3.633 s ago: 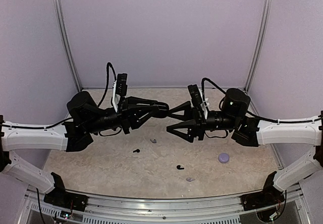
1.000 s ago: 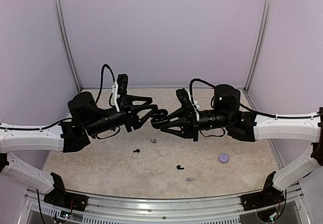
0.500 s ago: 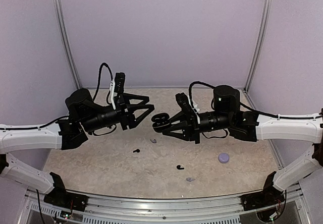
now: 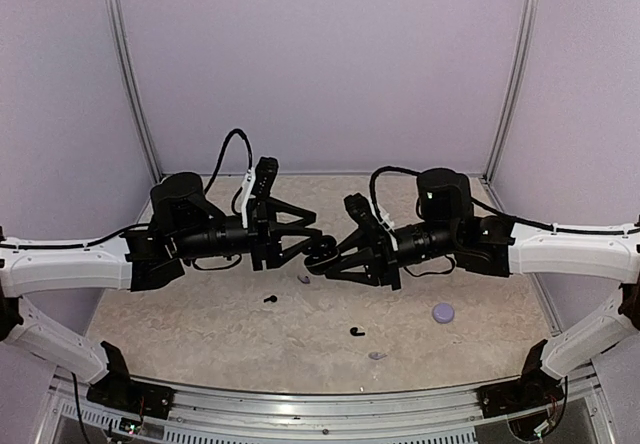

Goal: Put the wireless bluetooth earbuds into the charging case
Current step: Pass from the right arm to the left

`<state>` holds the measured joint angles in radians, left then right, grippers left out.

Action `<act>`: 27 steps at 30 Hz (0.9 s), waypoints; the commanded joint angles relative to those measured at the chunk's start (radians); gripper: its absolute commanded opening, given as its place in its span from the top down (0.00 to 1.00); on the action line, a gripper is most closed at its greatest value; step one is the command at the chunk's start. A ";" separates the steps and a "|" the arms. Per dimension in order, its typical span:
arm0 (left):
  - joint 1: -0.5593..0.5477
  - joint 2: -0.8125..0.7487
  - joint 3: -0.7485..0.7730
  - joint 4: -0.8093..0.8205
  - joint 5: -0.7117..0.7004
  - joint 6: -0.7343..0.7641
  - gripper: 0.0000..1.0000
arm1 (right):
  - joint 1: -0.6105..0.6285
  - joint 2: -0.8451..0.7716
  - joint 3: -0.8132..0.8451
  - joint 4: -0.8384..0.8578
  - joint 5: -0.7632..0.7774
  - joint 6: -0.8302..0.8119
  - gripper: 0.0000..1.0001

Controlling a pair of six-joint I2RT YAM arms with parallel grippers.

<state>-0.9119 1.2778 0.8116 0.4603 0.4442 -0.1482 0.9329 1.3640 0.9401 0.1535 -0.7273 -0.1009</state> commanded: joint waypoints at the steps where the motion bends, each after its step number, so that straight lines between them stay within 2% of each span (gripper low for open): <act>1: -0.022 0.038 0.040 -0.035 0.035 0.032 0.50 | 0.006 0.013 0.038 -0.027 -0.049 -0.018 0.99; 7: -0.030 0.060 0.044 -0.019 0.060 0.027 0.65 | 0.006 0.014 0.038 -0.025 -0.045 -0.021 0.99; 10: -0.030 0.062 0.043 -0.018 0.081 0.022 0.64 | 0.004 0.009 0.030 -0.017 -0.036 -0.020 1.00; 19: -0.030 0.065 0.034 -0.027 0.111 0.012 0.47 | 0.000 0.002 0.029 -0.015 -0.035 -0.020 1.00; 27: -0.014 0.050 0.027 -0.033 0.010 0.004 0.57 | 0.000 0.003 0.032 -0.022 -0.060 -0.025 1.00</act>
<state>-0.9367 1.3308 0.8371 0.4480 0.5251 -0.1406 0.9325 1.3781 0.9417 0.1085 -0.7475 -0.1143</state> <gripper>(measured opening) 0.442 0.232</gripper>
